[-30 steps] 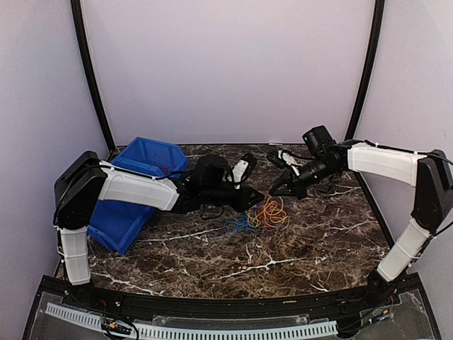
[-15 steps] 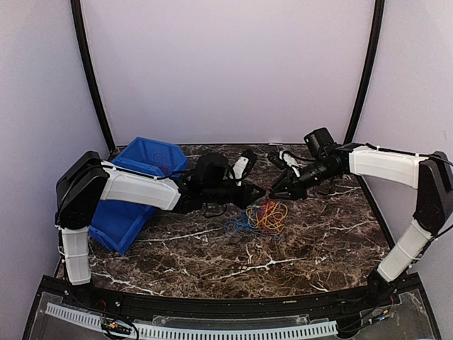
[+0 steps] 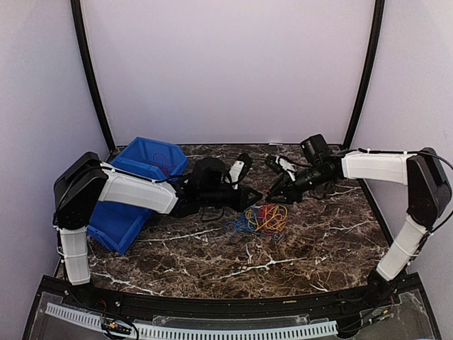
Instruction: Untangle the cables
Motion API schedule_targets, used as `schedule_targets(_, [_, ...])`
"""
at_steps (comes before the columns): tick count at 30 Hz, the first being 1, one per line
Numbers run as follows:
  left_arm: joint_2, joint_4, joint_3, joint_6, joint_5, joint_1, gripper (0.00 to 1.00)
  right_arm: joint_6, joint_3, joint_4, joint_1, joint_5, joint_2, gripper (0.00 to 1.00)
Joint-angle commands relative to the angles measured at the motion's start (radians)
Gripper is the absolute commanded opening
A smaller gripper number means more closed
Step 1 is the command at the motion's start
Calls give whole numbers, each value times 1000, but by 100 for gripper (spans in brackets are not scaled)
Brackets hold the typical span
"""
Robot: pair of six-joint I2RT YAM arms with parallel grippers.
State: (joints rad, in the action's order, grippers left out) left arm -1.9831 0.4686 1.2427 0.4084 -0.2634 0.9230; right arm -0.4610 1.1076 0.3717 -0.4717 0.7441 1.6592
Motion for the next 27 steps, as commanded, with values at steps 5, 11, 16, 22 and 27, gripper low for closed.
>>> schedule_targets(5, [194, 138, -133, 67, 64, 2, 0, 80, -30, -107, -7, 62, 126, 13])
schedule_targets(11, [367, 174, -223, 66, 153, 2, 0, 80, -47, -118, -1, 14, 197, 17])
schedule_targets(16, [488, 66, -159, -31, 217, 3, 0, 89, -18, -84, 11, 0, 242, 16])
schedule_targets(22, [573, -50, -19, -148, 250, 3, 0, 78, -16, -75, 28, -8, 234, 15])
schedule_targets(27, [545, -78, 41, -151, 228, 3, 0, 64, 9, -38, 66, -6, 143, 22])
